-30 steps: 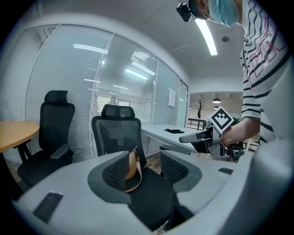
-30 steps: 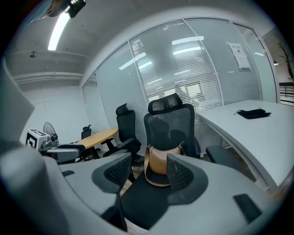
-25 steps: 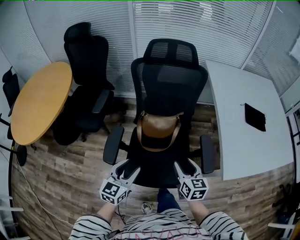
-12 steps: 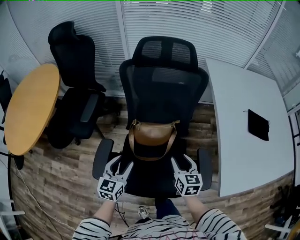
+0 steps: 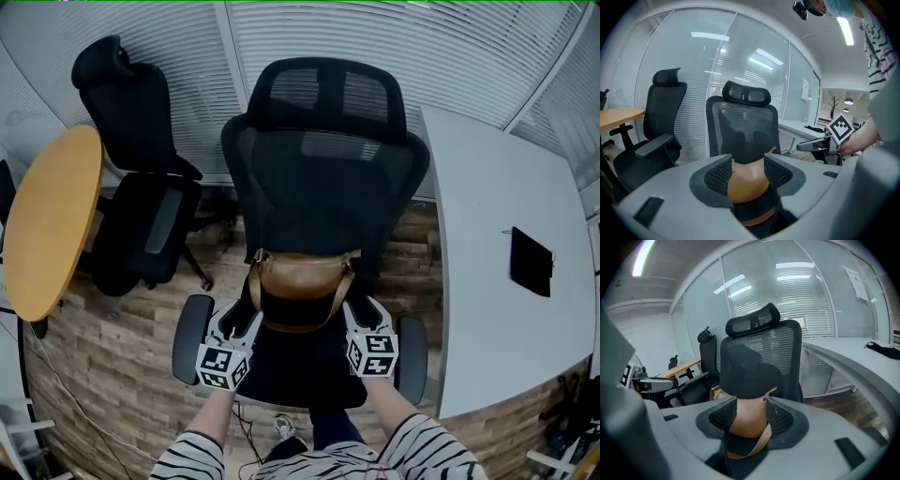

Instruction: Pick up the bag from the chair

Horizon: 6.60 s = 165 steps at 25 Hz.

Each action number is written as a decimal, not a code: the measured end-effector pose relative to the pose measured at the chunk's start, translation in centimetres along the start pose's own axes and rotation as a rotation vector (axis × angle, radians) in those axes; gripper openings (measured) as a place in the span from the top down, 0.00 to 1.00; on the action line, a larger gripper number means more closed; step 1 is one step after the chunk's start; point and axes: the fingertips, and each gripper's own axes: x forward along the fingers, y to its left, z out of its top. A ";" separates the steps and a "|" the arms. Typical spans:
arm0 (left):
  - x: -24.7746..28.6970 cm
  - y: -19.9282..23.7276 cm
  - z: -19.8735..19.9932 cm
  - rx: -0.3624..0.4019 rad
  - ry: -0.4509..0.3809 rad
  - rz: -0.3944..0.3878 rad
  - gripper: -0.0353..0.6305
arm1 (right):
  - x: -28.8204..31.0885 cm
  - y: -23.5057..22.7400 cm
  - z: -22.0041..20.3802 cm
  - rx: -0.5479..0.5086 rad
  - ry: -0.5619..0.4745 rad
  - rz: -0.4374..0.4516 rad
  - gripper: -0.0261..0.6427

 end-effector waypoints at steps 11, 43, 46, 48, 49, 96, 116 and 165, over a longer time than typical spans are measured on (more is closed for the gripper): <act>8.5 4.3 -2.3 -0.042 0.082 0.057 0.63 | 8.7 -4.6 -1.7 0.115 0.040 -0.043 0.65; 19.0 9.5 -6.8 -0.276 0.181 0.103 0.53 | 19.0 -5.4 -3.7 0.286 0.086 0.091 0.63; 19.5 9.4 -6.9 -0.322 0.180 0.111 0.53 | 19.4 -5.2 -3.8 0.285 0.094 0.084 0.60; 19.5 9.4 -6.9 -0.364 0.168 0.112 0.53 | 19.4 -5.4 -3.9 0.316 0.084 0.073 0.61; 19.5 9.5 -7.0 -0.387 0.162 0.114 0.53 | 19.3 -5.4 -4.0 0.329 0.078 0.069 0.62; -5.3 -0.5 -1.9 -0.254 0.011 0.083 0.81 | -7.1 4.2 -2.4 0.134 -0.021 0.020 0.78; -20.6 -4.9 5.2 -0.215 -0.179 0.084 0.82 | -21.4 11.4 2.4 0.068 -0.164 0.045 0.79; -39.9 -10.6 11.4 -0.110 -0.408 0.125 0.83 | -37.5 20.5 6.8 -0.020 -0.392 0.097 0.78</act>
